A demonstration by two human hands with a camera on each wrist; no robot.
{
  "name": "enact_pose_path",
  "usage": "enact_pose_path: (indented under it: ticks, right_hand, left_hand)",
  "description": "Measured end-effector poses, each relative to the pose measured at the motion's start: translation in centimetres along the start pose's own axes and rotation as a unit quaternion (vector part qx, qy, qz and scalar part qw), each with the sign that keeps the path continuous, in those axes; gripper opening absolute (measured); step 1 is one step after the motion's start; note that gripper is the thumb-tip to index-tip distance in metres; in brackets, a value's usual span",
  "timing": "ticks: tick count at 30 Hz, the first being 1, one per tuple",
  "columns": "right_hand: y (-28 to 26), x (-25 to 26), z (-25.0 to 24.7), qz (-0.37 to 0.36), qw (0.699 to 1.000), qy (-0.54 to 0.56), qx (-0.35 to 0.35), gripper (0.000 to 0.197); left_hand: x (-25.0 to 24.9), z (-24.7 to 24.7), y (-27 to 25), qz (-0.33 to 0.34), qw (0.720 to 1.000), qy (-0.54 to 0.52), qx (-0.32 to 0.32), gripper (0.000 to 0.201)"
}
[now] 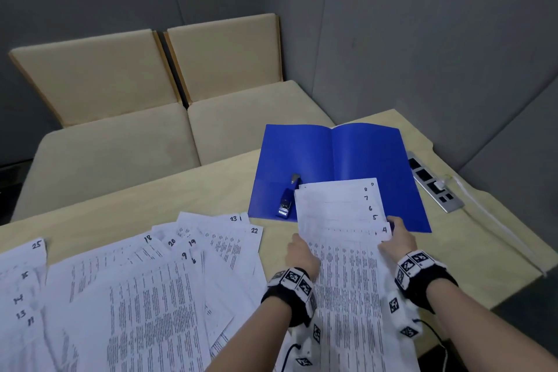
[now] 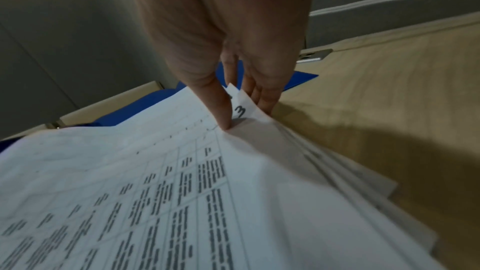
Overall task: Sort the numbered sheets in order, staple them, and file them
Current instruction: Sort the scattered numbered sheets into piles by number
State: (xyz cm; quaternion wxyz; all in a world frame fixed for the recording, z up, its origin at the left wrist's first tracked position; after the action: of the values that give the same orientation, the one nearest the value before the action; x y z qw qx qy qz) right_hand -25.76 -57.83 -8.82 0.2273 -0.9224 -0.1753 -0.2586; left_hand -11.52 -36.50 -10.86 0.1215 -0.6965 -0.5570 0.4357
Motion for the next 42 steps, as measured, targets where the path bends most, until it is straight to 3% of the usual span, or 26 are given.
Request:
enact_pose_path:
  ticks: [3, 6, 9, 11, 14, 18, 20, 22, 24, 27, 33, 38, 42]
  right_hand:
    - [0.4, -0.4, -0.1, 0.003, 1.000, 0.005, 0.009, 0.056]
    - [-0.1, 0.8, -0.6, -0.001, 0.999, -0.014, -0.030, 0.053]
    - [-2.4, 5.7, 0.4, -0.073, 0.993, -0.038, -0.086, 0.046]
    - [-4.5, 9.6, 3.0, -0.139, 0.987, -0.015, -0.075, 0.041]
    - [-7.9, 14.7, 9.2, -0.225, 0.974, 0.013, 0.008, 0.035]
    - [-13.1, 18.4, 17.6, -0.268, 0.955, 0.029, 0.125, 0.024]
    - [-15.2, 18.8, 20.8, -0.277, 0.948, -0.003, 0.158, 0.028]
    - [-16.6, 18.6, 22.9, -0.287, 0.938, -0.090, 0.171, 0.040]
    - [-17.2, 18.1, 23.7, -0.274, 0.934, -0.147, 0.177, 0.052]
    - [-17.5, 17.3, 24.2, -0.249, 0.935, -0.162, 0.192, 0.058]
    - [-17.4, 17.1, 24.0, -0.228, 0.942, -0.151, 0.193, 0.051]
    - [-17.6, 17.8, 23.8, -0.199, 0.949, -0.135, 0.202, 0.050]
    - [-18.7, 21.3, 24.2, -0.241, 0.951, -0.018, 0.191, 0.044]
  left_hand:
    - [0.1, -0.4, -0.4, 0.015, 0.997, 0.077, -0.019, 0.050]
    - [0.2, -2.1, -1.1, 0.070, 0.991, 0.104, -0.054, 0.041]
    - [0.8, -6.1, -2.5, 0.182, 0.976, 0.039, -0.114, 0.031]
    - [2.8, -9.3, -3.2, 0.220, 0.964, -0.001, -0.148, 0.026]
    - [8.6, -14.3, -3.0, 0.193, 0.959, -0.009, -0.207, 0.022]
    - [18.5, -20.3, -2.4, 0.075, 0.962, 0.044, -0.259, 0.022]
    - [23.1, -22.0, -2.3, 0.008, 0.957, 0.137, -0.257, 0.035]
    - [27.2, -22.4, -2.0, -0.047, 0.957, 0.186, -0.216, 0.070]
    - [29.8, -22.0, -1.4, -0.065, 0.965, 0.197, -0.163, 0.104]
    - [30.5, -21.9, -0.7, -0.051, 0.965, 0.218, -0.139, 0.119]
    - [29.6, -22.9, -0.6, -0.023, 0.949, 0.272, -0.156, 0.110]
    - [28.4, -23.5, -1.6, 0.039, 0.929, 0.299, -0.217, 0.101]
    - [27.3, -23.4, -2.9, 0.141, 0.911, 0.272, -0.276, 0.059]
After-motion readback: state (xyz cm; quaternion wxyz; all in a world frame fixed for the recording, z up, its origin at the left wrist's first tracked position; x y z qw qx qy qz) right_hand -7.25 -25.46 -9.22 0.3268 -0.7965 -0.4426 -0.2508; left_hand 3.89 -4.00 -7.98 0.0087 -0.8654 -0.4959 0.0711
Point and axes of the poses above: each hand's wrist, its own y-axis towards the middle knuckle, its own z-axis out of the palm, x = y × z, the point moved 9 cm from there along y, towards the middle knuckle, and after that the axes turned 5 degrees about -z, right-handed, at the moved point
